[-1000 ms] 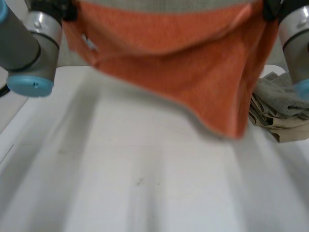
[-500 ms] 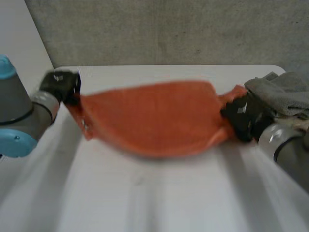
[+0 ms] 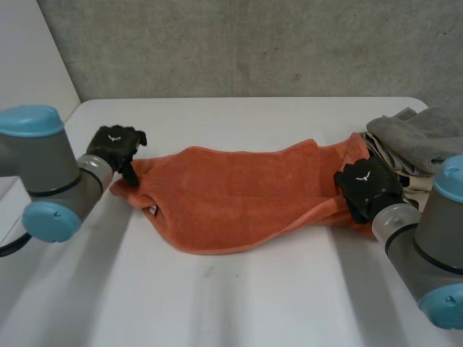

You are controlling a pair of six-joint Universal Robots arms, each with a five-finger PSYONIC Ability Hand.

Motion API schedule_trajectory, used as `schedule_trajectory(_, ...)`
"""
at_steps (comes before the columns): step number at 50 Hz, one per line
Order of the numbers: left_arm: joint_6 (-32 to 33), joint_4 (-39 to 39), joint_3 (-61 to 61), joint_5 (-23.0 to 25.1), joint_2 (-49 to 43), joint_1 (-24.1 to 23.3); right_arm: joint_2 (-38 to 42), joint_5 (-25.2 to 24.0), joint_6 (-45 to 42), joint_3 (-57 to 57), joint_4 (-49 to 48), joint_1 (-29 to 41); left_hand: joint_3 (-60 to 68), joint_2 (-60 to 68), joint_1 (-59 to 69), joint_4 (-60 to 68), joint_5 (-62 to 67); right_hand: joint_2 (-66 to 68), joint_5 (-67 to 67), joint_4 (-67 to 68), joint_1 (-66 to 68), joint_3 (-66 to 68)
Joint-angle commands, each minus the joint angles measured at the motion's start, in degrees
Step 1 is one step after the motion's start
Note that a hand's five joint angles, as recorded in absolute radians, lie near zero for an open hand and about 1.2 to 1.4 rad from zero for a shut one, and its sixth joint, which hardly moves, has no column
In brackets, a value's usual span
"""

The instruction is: Fold the laundry.

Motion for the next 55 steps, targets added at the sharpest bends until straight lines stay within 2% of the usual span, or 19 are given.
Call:
schedule_trajectory(1,-0.53,1.13,-13.1,0.51,16.37,-0.56,1.75,4.19,1.12,-1.3,-2.77,0.59,3.88,4.26,4.3,4.73,4.91,12.51,13.26,11.92,23.24,12.21)
schedule_trajectory(7,0.0,1.13,-26.01,1.12,26.04,-1.7,2.19,4.19,1.13,-1.56,-2.77,1.47,17.0,17.37,17.42,17.84,18.03,12.51,13.26,11.92,23.24,12.21)
schedule_trajectory(11,0.17,0.95,-31.12,2.52,26.59,-2.93,2.28,4.19,1.13,-1.48,-2.77,1.56,24.07,24.44,24.48,24.91,25.09,12.51,13.26,11.92,23.24,12.21)
schedule_trajectory(15,0.08,0.95,-32.89,3.76,24.23,-3.11,2.46,4.19,1.13,-1.39,-2.77,1.91,25.42,25.79,25.84,26.27,26.45,12.51,13.26,11.92,23.24,12.21)
schedule_trajectory(23,0.0,4.72,-29.48,3.93,15.26,-2.59,2.46,4.1,1.04,-0.95,-2.68,2.17,17.35,17.73,17.77,18.2,18.38,12.51,13.26,11.92,23.24,12.21)
schedule_trajectory(29,-0.09,7.63,-26.83,4.02,12.79,-2.5,2.46,4.02,1.04,-0.16,-2.77,2.17,11.3,11.67,11.72,12.14,12.33,12.51,13.26,11.92,23.24,12.21)
schedule_trajectory(37,0.0,7.9,-22.44,4.02,7.78,-3.38,2.37,3.93,1.04,0.81,-3.03,2.08,11.46,11.83,11.88,12.31,12.49,12.51,13.26,11.92,23.24,12.21)
schedule_trajectory(55,0.08,7.81,-16.19,4.02,2.51,-5.84,2.54,3.84,0.6,1.07,-3.12,2.08,11.64,12.01,12.05,12.48,12.66,12.51,13.26,11.92,23.24,12.21)
